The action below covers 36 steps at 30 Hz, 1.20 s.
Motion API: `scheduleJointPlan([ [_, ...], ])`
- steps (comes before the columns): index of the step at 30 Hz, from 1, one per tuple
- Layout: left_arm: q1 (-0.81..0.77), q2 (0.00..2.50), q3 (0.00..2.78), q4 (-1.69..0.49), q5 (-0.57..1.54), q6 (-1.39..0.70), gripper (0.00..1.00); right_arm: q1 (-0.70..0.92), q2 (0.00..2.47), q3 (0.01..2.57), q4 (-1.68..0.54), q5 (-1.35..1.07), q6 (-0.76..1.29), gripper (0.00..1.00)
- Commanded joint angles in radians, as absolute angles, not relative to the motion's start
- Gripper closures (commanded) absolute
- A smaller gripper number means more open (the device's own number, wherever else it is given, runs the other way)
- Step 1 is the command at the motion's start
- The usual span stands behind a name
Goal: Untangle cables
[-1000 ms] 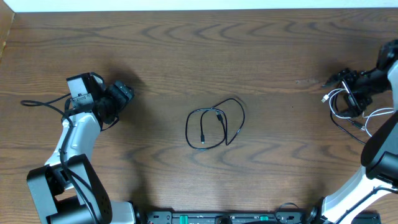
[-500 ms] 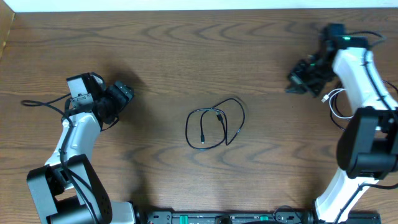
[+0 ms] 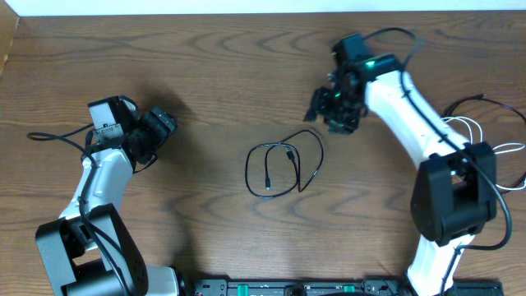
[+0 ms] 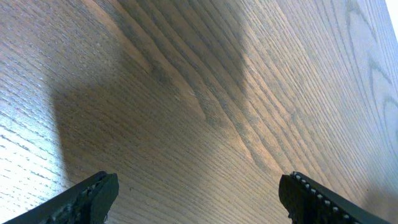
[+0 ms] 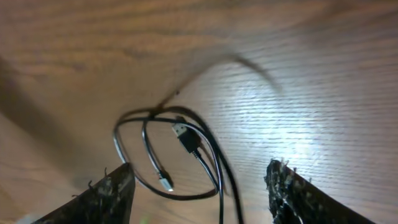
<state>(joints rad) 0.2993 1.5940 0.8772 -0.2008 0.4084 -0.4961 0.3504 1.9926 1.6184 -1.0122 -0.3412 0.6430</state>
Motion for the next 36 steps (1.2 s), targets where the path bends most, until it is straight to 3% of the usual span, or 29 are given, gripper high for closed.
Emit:
scheduleJointPlan([
  [1, 0.302, 1.582, 0.877, -0.200, 0.396, -0.484, 0.12, 0.400, 1.979, 1.614, -1.018, -0.213, 0.646, 0.41],
  [8, 0.302, 1.582, 0.877, -0.200, 0.396, -0.484, 0.12, 0.501, 1.979, 1.614, -1.016, -0.215, 0.651, 0.55],
  [12, 0.302, 1.582, 0.877, -0.200, 0.396, -0.484, 0.12, 0.572, 1.979, 1.614, -0.994, -0.195, 0.649, 0.43],
  [15, 0.302, 1.582, 0.877, -0.200, 0.396, -0.484, 0.12, 0.608, 1.979, 1.614, -0.974, -0.097, 0.649, 0.42],
  [22, 0.302, 1.582, 0.877, -0.200, 0.396, -0.484, 0.12, 0.606, 1.979, 1.614, -0.981, 0.186, 0.650, 0.63],
  [36, 0.302, 1.582, 0.877, -0.200, 0.396, -0.484, 0.12, 0.519, 1.982, 1.613, -1.094, 0.176, 0.688, 0.73],
])
